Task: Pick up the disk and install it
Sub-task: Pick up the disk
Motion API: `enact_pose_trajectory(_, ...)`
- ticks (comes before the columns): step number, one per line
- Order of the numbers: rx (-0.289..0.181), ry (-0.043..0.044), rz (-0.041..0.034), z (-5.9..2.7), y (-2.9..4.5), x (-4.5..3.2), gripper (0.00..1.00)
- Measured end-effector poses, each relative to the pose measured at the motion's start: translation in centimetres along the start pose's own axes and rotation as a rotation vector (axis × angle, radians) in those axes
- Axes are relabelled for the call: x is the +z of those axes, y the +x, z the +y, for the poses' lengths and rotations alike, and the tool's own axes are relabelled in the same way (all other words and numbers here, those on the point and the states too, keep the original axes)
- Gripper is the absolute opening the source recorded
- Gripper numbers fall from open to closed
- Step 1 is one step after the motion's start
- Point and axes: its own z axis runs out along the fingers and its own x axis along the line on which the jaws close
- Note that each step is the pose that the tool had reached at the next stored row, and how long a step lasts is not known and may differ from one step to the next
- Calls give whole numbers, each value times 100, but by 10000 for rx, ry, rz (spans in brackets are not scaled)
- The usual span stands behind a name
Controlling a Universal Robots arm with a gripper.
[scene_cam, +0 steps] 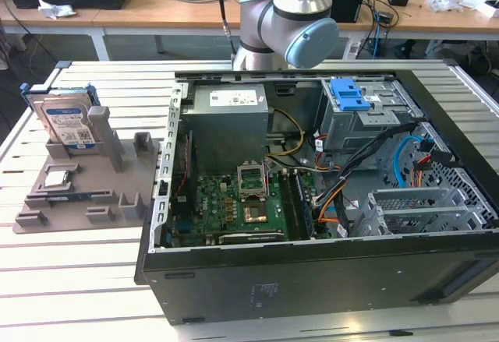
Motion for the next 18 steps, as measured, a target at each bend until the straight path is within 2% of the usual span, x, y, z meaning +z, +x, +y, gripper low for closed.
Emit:
enact_pose_trajectory(7,625,14,-27,0,0,0,11)
enact_pose_trajectory(12,864,20,-39,0,0,0,11)
enact_pose_trajectory(18,2114,49,-95,0,0,3,11)
